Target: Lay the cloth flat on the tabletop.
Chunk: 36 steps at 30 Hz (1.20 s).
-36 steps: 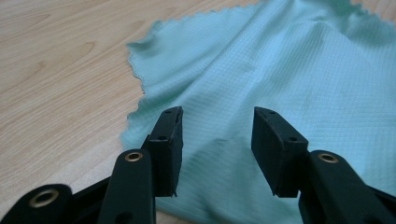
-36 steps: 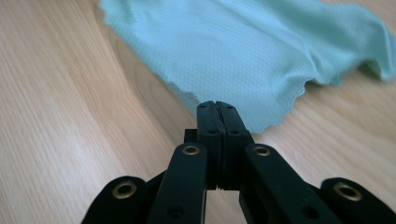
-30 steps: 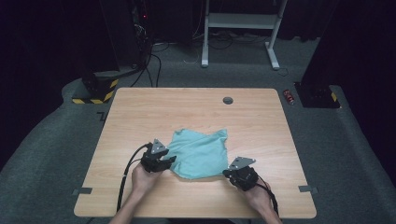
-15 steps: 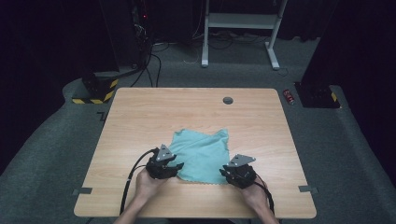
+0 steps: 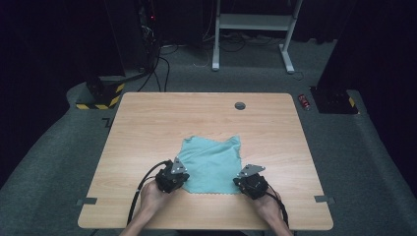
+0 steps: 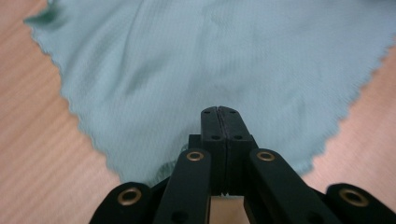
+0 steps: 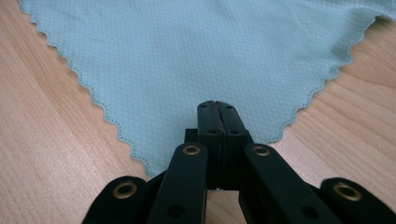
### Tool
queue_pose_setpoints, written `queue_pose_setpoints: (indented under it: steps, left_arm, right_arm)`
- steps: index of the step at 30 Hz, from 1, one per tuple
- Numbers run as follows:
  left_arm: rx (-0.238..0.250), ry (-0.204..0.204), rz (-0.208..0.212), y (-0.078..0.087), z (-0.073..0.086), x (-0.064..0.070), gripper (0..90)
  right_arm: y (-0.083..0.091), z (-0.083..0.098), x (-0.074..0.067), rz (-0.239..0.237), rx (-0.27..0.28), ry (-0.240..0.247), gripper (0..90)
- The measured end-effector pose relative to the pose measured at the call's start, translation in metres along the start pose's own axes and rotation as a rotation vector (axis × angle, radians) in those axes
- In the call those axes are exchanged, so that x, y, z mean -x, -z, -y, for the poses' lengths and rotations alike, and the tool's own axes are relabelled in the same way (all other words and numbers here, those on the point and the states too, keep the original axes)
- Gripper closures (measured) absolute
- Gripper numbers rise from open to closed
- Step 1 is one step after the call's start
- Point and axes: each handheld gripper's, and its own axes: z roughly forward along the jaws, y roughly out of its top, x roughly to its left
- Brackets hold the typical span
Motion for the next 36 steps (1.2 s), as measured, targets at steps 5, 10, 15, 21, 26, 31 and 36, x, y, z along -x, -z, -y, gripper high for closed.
queue_pose_setpoints:
  steps: [5, 10, 15, 21, 26, 31, 36]
  left_arm:
    - [-0.015, 0.011, 0.004, 0.013, 0.02, 0.004, 88.7]
    - [0.025, 0.043, -0.045, 0.027, 0.032, 0.002, 73.1]
    - [0.111, 0.089, -0.079, 0.032, 0.033, -0.004, 54.2]
    - [0.092, 0.091, -0.068, 0.015, 0.02, -0.008, 49.9]
    - [0.06, 0.058, -0.048, 0.005, 0.019, 0.003, 50.5]
    - [0.041, 0.062, 0.003, 0.007, 0.026, 0.01, 53.6]
    - [0.012, 0.043, 0.053, 0.013, 0.025, 0.02, 54.5]
  right_arm:
    - [0.001, 0.0, 0.001, -0.01, -0.008, 0.005, 89.7]
    - [0.003, 0.001, 0.002, 0.023, 0.019, -0.008, 74.0]
    - [0.004, 0.003, 0.003, 0.023, 0.023, -0.026, 68.8]
    - [0.004, 0.006, -0.001, -0.001, 0.011, -0.022, 82.1]
    - [0.009, 0.011, 0.0, -0.014, 0.002, -0.013, 89.0]
    - [0.019, 0.02, 0.0, -0.02, -0.017, -0.007, 89.2]
    - [0.026, 0.021, -0.001, -0.032, -0.055, 0.007, 87.2]
